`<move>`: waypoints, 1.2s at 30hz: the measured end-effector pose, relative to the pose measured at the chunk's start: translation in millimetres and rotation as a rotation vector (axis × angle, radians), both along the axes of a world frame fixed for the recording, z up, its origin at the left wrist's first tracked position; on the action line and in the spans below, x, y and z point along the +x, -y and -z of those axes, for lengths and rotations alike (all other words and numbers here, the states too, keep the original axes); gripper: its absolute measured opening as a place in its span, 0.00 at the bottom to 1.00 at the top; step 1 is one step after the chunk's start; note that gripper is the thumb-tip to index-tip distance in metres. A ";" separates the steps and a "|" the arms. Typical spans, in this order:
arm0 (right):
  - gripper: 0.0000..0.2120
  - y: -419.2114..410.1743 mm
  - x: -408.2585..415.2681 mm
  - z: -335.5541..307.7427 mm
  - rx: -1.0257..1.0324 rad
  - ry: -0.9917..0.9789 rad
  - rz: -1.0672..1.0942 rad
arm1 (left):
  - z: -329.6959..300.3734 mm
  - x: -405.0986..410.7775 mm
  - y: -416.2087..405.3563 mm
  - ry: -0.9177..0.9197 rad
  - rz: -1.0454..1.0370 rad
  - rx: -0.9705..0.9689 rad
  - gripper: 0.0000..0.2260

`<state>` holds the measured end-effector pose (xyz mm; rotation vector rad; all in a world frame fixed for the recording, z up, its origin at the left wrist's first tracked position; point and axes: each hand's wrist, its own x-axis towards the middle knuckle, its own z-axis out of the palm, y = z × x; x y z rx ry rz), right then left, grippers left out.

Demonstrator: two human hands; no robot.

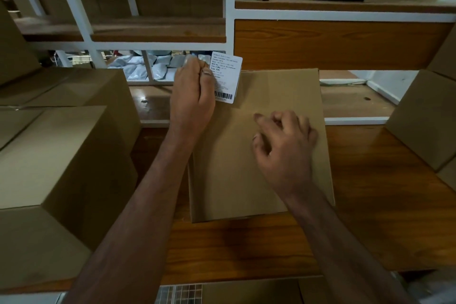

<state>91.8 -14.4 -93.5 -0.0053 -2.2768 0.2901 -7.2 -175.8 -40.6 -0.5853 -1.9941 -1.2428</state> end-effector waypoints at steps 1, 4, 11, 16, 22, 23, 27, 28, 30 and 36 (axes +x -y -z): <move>0.18 0.9 2.2 1.6 0.004 -0.006 -0.016 | -0.6 -0.2 0.0 0.004 0.003 0.001 0.06; 0.16 4.2 18.0 16.5 0.031 -0.011 -0.062 | -1.9 -1.3 -1.2 0.004 -0.001 0.005 0.06; 0.22 0.1 13.3 1.5 -0.049 0.021 -0.096 | -1.7 5.3 -1.7 0.006 -0.017 0.031 0.08; 0.21 -2.9 18.2 17.2 0.046 0.019 -0.053 | -1.1 1.5 -0.7 -0.008 -0.037 0.025 0.12; 0.21 -8.1 23.8 13.3 -0.042 0.004 -0.103 | 0.1 6.1 -2.0 -0.011 -0.040 0.015 0.10; 0.22 -8.7 20.3 9.0 -0.023 0.020 -0.075 | 0.2 6.8 -2.2 -0.014 -0.041 0.016 0.09; 0.21 -11.6 20.4 10.9 0.016 0.048 -0.058 | 0.1 7.9 -1.8 0.000 -0.041 0.024 0.07; 0.19 -12.6 23.3 14.4 0.009 0.036 -0.081 | 0.0 8.8 -1.9 -0.005 -0.044 0.023 0.07; 0.17 -15.2 28.3 19.3 -0.029 0.003 -0.124 | 0.5 11.6 -2.4 -0.017 -0.051 0.019 0.07; 0.29 -31.6 26.6 11.8 -0.168 -0.033 0.052 | 6.6 26.4 2.8 -0.039 -0.023 0.003 0.08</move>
